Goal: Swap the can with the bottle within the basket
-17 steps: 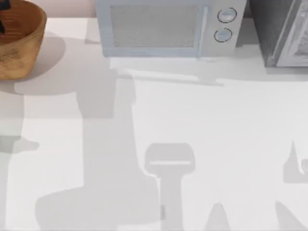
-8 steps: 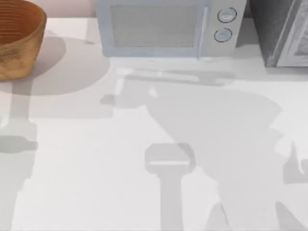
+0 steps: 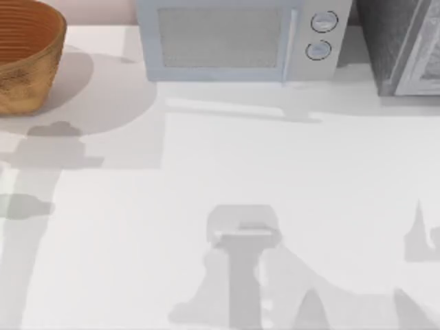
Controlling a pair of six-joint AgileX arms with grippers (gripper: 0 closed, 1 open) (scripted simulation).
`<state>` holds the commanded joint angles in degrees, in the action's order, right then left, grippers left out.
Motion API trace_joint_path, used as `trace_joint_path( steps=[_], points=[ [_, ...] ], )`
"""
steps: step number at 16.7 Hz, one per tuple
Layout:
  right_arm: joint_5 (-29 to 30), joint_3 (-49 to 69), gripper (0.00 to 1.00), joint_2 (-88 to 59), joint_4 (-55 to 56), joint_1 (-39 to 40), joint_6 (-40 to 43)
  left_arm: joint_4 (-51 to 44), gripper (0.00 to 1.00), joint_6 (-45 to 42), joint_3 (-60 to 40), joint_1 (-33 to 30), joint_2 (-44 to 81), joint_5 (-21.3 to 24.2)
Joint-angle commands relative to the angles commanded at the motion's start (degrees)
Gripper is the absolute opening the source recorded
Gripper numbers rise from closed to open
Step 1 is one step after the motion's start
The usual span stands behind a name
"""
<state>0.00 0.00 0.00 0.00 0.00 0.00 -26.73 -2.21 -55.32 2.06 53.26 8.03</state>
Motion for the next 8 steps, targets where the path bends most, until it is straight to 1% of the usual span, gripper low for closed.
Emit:
trace_joint_path(
  steps=[4, 8],
  points=[
    [0.0, 0.0, 1.0, 0.0, 0.0, 0.0, 0.0, 11.93, 0.0, 1.0, 25.38, -1.31, -24.04, -3.33],
    [0.0, 0.0, 1.0, 0.0, 0.0, 0.0, 0.0, 21.04, 0.0, 1.73, 44.37, -1.93, -42.44, -6.12]
  ],
)
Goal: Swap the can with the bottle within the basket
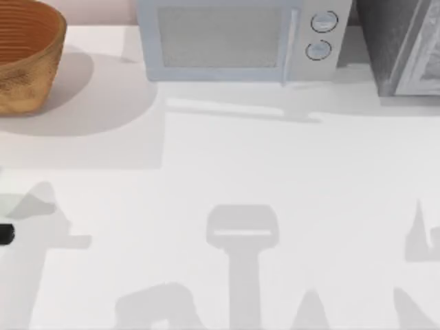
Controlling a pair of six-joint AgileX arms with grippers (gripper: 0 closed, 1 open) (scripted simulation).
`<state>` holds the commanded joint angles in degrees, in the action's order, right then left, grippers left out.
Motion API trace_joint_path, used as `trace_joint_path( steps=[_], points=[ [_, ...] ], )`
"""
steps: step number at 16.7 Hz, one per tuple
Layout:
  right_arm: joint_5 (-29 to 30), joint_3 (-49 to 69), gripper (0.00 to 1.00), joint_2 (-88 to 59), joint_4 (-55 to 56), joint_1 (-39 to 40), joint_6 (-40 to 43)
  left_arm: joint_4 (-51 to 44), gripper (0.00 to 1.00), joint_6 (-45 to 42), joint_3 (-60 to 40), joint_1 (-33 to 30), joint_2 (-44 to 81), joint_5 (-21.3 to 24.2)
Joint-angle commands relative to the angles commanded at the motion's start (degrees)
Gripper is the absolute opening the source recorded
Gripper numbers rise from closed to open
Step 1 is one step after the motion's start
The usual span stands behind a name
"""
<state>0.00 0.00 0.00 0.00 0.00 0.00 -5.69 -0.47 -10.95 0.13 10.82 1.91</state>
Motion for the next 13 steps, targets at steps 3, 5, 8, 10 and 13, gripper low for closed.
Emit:
trace_joint_path(
  steps=[3, 5, 8, 10, 13],
  points=[
    [0.0, 0.0, 1.0, 0.0, 0.0, 0.0, 0.0, 4.23, 0.0, 0.36, 8.23, -0.12, -8.13, -1.4],
    [0.0, 0.0, 1.0, 0.0, 0.0, 0.0, 0.0, 5.52, 0.0, 0.46, 10.63, -0.13, -10.5, -1.85],
    [0.0, 0.0, 1.0, 0.0, 0.0, 0.0, 0.0, 5.69, 0.0, 0.47, 10.95, -0.13, -10.82, -1.91],
    [0.0, 0.0, 1.0, 0.0, 0.0, 0.0, 0.0, 5.69, 0.0, 0.47, 10.95, -0.13, -10.82, -1.91],
    [0.0, 0.0, 1.0, 0.0, 0.0, 0.0, 0.0, 5.56, 0.0, 0.38, 11.0, -0.06, -10.19, -1.85]
  ],
)
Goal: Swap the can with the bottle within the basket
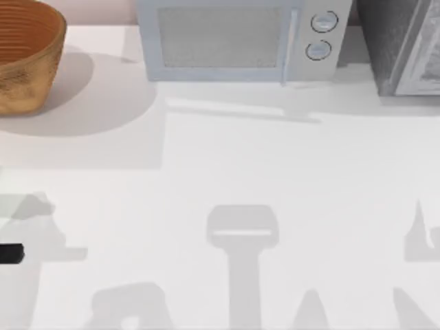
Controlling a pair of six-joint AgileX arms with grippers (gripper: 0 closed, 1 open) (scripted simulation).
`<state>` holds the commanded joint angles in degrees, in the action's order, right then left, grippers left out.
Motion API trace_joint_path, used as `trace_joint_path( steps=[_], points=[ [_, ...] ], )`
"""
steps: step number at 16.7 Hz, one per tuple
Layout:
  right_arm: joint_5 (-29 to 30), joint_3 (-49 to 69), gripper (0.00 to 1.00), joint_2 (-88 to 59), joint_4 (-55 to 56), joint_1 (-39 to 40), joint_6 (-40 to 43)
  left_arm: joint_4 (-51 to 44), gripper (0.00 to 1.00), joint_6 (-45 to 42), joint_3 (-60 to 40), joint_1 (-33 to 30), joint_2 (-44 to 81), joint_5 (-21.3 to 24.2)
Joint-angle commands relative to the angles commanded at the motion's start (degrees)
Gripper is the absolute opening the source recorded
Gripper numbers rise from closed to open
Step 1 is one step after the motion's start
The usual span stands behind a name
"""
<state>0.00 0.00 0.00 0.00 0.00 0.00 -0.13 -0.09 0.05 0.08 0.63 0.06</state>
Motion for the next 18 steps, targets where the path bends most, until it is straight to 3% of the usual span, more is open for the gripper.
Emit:
trace_joint_path(
  steps=[4, 8, 18],
  points=[
    [0.0, 0.0, 1.0, 0.0, 0.0, 0.0, 0.0, 0.72, 0.0, 0.03, -0.12, 0.36, 6.32, 1.27],
    [0.0, 0.0, 1.0, 0.0, 0.0, 0.0, 0.0, 4.94, 0.0, -0.39, -3.05, -0.26, 17.24, 5.37],
    [0.0, 0.0, 1.0, 0.0, 0.0, 0.0, 0.0, 27.97, 0.0, -2.02, -20.71, -6.15, 55.86, 25.55]
  ],
)
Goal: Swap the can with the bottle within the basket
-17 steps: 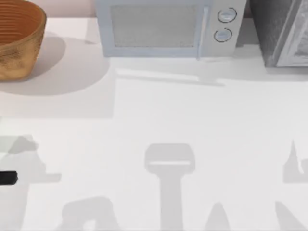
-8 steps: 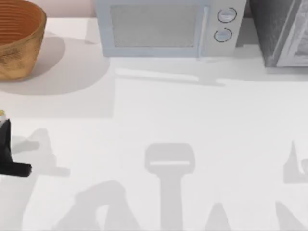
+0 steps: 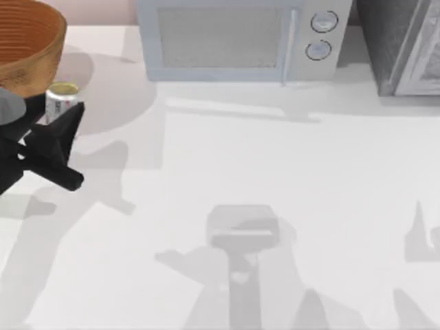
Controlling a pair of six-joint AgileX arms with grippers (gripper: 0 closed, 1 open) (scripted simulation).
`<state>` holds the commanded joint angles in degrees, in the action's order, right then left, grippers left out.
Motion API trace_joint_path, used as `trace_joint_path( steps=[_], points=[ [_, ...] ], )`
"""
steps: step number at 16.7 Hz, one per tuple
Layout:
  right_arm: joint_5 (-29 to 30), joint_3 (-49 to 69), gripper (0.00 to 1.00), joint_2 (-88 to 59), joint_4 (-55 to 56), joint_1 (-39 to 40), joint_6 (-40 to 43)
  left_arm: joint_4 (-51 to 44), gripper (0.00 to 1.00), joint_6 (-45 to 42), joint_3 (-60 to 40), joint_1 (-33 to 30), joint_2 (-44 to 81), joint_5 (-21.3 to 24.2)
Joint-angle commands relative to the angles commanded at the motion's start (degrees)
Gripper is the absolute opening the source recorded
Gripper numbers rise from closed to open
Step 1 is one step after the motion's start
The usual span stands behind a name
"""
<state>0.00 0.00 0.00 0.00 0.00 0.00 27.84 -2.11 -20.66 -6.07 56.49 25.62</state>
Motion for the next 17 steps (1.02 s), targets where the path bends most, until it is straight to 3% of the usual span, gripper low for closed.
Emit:
trace_joint_path(
  steps=[10, 17],
  points=[
    [0.0, 0.0, 1.0, 0.0, 0.0, 0.0, 0.0, 27.83, 0.0, -0.28, -21.27, -7.39, 45.26, 24.56],
    [0.0, 0.0, 1.0, 0.0, 0.0, 0.0, 0.0, 43.69, 0.0, 0.05, -33.26, -11.5, 71.5, 38.69]
  ],
)
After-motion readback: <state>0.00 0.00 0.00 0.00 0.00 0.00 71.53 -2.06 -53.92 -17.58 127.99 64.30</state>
